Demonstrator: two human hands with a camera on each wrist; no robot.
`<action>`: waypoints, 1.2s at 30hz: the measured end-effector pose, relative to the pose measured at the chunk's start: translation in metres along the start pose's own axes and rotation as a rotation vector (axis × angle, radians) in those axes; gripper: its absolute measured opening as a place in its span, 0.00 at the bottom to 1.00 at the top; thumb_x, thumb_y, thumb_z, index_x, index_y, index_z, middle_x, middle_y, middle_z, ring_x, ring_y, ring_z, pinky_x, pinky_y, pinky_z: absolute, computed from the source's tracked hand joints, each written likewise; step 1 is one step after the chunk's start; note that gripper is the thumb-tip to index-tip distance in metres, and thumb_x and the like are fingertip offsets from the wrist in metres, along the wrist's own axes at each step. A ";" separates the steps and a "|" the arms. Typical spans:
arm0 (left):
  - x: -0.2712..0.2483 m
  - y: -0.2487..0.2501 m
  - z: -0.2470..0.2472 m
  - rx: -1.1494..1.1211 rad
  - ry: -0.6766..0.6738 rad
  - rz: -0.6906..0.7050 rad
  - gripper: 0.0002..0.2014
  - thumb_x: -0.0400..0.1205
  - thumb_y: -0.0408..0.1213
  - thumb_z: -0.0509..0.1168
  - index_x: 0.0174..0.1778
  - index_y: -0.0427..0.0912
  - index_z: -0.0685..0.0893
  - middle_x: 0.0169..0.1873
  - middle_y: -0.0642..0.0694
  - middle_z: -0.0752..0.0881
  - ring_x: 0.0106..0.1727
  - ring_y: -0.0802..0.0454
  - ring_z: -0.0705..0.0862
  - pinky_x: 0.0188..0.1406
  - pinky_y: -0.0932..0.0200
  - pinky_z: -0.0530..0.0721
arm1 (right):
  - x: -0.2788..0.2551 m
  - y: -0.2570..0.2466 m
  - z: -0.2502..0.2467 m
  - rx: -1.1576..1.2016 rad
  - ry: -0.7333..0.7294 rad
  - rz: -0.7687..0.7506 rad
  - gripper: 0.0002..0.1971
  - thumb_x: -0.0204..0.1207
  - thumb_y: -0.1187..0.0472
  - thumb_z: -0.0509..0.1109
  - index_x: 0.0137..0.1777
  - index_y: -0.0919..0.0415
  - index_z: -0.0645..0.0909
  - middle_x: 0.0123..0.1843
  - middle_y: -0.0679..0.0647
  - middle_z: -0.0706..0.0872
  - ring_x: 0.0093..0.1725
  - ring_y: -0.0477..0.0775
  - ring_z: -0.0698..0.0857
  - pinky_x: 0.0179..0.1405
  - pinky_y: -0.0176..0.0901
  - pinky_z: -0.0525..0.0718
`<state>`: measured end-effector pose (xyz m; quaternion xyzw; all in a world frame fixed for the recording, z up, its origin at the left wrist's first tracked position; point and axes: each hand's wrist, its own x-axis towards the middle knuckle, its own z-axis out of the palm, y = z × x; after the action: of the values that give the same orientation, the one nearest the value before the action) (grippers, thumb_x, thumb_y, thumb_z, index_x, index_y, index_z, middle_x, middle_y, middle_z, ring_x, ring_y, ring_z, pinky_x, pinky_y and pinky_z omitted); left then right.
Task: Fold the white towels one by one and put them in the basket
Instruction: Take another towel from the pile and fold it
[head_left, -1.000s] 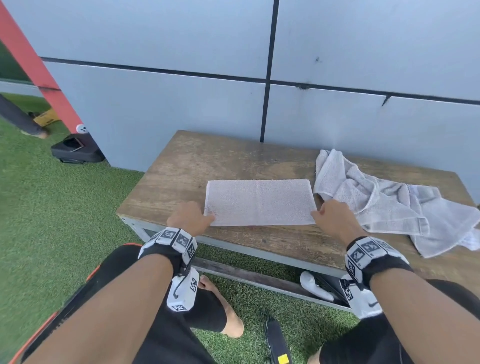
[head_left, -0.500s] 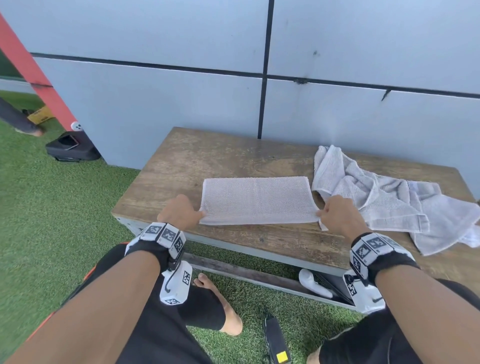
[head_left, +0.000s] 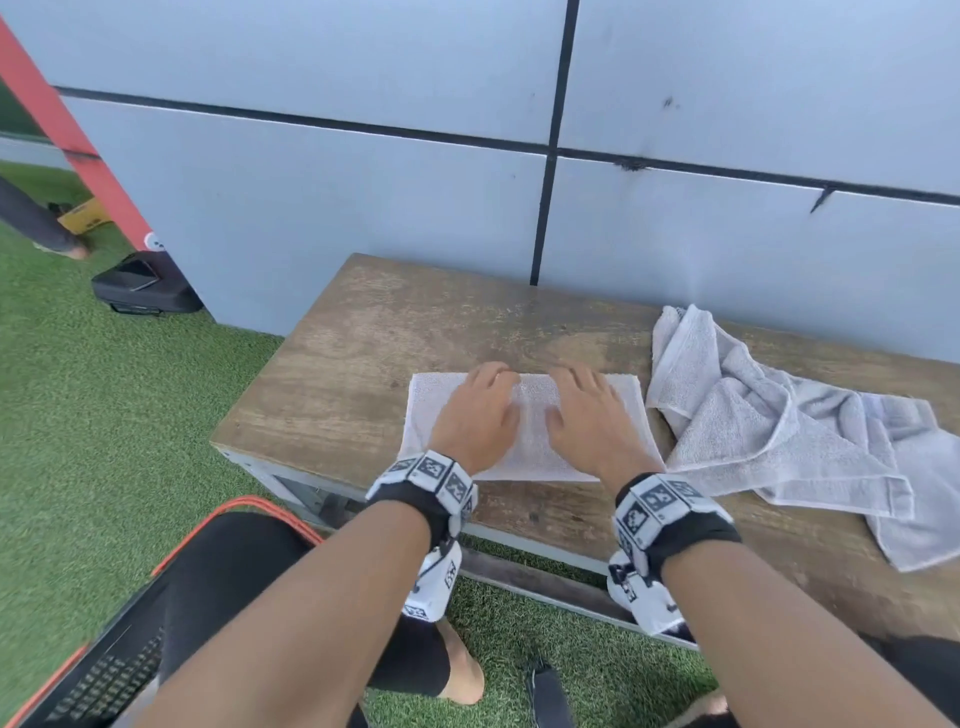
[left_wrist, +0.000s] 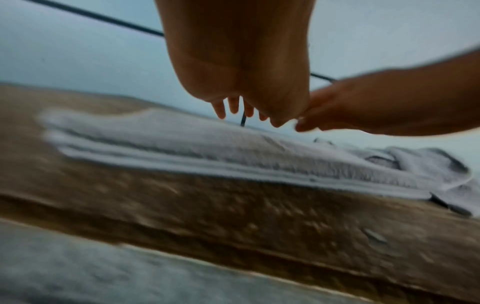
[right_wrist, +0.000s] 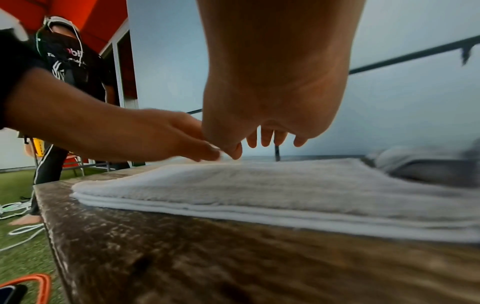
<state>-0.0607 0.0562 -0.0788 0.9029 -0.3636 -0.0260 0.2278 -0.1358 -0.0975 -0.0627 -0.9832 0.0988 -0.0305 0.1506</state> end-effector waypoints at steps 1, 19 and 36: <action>0.005 0.000 0.014 0.056 -0.053 -0.020 0.23 0.90 0.40 0.54 0.81 0.38 0.69 0.83 0.42 0.67 0.84 0.44 0.62 0.83 0.46 0.63 | 0.006 -0.006 0.007 0.018 -0.049 -0.006 0.28 0.83 0.60 0.59 0.84 0.57 0.61 0.87 0.56 0.60 0.86 0.59 0.57 0.84 0.59 0.59; 0.002 -0.009 0.052 0.219 -0.034 -0.096 0.29 0.90 0.51 0.40 0.89 0.48 0.54 0.88 0.48 0.54 0.89 0.48 0.49 0.88 0.45 0.47 | 0.003 0.014 0.052 -0.038 -0.074 0.084 0.30 0.87 0.43 0.41 0.88 0.43 0.43 0.90 0.46 0.40 0.88 0.50 0.39 0.87 0.57 0.40; 0.000 -0.026 0.043 0.179 -0.053 -0.228 0.33 0.87 0.64 0.40 0.89 0.58 0.46 0.89 0.51 0.45 0.89 0.52 0.40 0.87 0.47 0.38 | -0.002 0.044 0.045 -0.046 -0.015 0.284 0.45 0.77 0.25 0.42 0.89 0.47 0.42 0.90 0.47 0.41 0.88 0.48 0.39 0.87 0.55 0.39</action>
<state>-0.0532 0.0555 -0.1286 0.9540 -0.2655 -0.0430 0.1324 -0.1416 -0.1255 -0.1190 -0.9627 0.2366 0.0007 0.1313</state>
